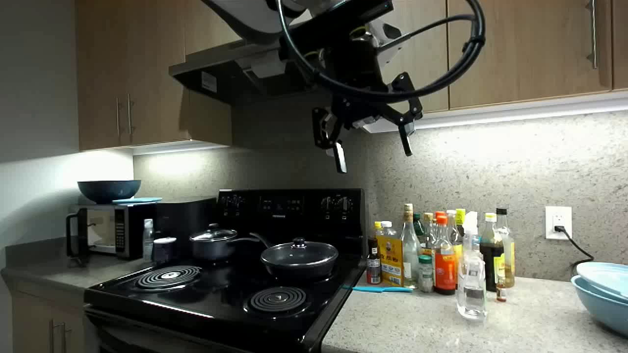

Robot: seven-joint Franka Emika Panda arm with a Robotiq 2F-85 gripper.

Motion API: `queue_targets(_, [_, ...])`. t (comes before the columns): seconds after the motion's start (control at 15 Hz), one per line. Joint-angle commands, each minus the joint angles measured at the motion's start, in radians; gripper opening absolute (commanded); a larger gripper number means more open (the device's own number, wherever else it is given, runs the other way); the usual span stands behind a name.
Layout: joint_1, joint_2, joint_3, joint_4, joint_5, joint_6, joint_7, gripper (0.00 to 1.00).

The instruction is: Move the pan forward

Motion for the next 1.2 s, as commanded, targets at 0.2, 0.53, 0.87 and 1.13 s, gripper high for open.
queue_targets(0.2, [0.011, 0.0, -0.009, 0.004, -0.003, -0.005, 0.003, 1.0])
queue_targets(0.53, [0.062, 0.051, 0.053, 0.021, -0.037, -0.009, 0.007, 1.0])
queue_targets(0.87, [0.156, 0.134, 0.146, 0.048, -0.038, 0.025, 0.0, 1.0])
queue_targets(1.13, [0.2, 0.183, 0.19, 0.067, -0.056, 0.052, -0.01, 1.0])
